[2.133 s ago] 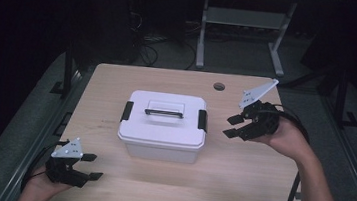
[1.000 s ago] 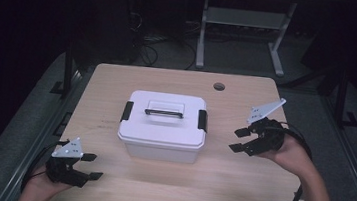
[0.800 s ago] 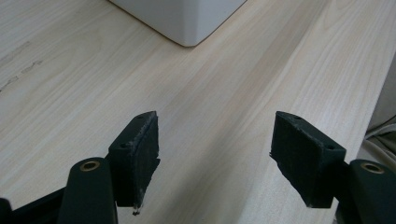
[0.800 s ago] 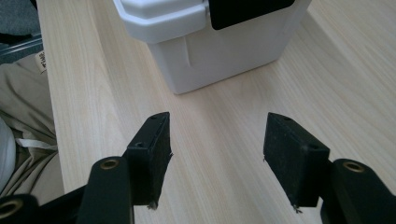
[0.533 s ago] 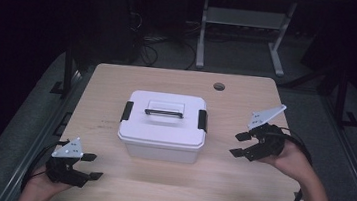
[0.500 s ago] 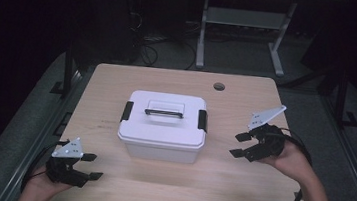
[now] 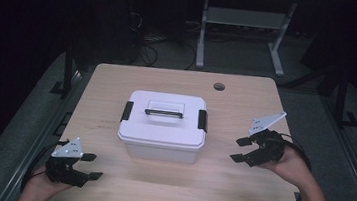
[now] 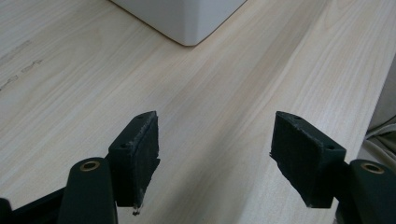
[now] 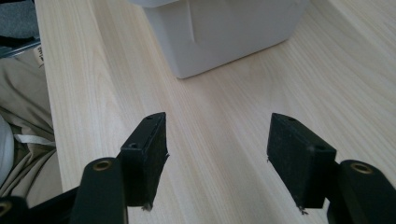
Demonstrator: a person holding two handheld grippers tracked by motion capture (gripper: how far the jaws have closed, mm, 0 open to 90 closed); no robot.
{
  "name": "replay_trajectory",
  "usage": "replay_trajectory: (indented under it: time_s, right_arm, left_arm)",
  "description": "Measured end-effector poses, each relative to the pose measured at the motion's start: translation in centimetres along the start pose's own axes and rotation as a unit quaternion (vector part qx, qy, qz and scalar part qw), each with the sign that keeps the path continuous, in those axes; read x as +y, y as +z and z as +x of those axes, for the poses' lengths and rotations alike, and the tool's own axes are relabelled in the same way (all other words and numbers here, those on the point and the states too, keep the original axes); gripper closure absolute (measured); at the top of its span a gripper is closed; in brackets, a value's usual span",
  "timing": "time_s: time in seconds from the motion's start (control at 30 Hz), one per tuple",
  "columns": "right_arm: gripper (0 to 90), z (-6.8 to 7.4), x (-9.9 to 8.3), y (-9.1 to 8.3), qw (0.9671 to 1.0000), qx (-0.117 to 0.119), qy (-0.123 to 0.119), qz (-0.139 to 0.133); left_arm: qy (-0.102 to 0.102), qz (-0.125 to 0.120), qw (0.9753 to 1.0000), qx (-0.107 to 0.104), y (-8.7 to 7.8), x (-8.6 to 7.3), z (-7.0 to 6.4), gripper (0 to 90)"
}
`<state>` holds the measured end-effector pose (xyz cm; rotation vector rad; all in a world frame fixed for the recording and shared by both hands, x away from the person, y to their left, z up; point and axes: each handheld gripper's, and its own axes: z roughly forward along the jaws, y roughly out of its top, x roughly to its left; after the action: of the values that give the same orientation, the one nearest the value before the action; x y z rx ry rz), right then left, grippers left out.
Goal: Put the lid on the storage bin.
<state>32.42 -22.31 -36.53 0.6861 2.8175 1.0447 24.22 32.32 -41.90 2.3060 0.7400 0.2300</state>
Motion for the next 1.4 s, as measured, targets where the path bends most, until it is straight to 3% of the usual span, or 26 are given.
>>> replay_trajectory:
  time_s: [1.4]
  right_arm:
    - [36.6,0.4,-3.6,1.9,0.9994,0.018,0.029,-0.004]
  left_arm:
    - [-0.004,-0.001,1.0,0.002,-0.2,-0.2,0.2,31.7]
